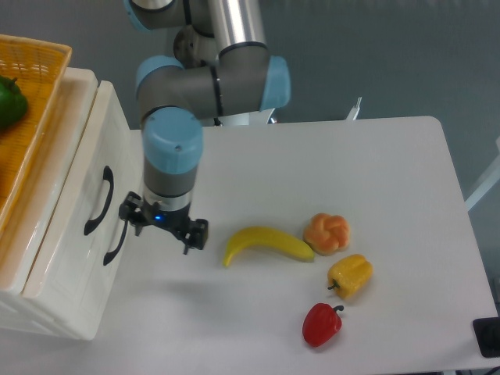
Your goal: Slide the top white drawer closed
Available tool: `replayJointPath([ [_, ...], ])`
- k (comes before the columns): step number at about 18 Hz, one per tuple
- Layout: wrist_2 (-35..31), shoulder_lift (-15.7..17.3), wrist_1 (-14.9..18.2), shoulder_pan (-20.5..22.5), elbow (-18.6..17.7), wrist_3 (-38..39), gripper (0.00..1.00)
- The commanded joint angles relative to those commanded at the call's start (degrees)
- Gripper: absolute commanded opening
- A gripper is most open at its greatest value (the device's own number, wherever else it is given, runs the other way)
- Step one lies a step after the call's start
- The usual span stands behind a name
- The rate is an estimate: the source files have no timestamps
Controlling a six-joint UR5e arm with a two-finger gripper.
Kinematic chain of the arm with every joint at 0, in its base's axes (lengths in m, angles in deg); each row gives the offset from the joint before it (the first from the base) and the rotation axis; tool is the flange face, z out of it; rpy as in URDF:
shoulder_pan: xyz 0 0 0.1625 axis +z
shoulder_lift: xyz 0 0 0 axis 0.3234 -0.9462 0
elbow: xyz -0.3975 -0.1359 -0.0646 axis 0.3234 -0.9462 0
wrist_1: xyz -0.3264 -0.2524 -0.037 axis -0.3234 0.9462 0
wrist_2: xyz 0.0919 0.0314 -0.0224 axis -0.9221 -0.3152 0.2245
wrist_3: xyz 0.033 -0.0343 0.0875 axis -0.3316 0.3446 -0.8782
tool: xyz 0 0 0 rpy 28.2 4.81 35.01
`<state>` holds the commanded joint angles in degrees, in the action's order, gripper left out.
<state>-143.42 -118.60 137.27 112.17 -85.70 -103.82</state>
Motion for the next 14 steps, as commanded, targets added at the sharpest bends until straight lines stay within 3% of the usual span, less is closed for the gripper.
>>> replayJointPath([
  [6,-6.68,0.35,-0.09,4.31,0.18,-8.79,1.0],
  [11,-14.58,0.62,-0.09,5.28,0.79,-21.7,1.0],
  [14,-17.4,0.88,-0.26,5.28,0.97,-25.05,1.0],
])
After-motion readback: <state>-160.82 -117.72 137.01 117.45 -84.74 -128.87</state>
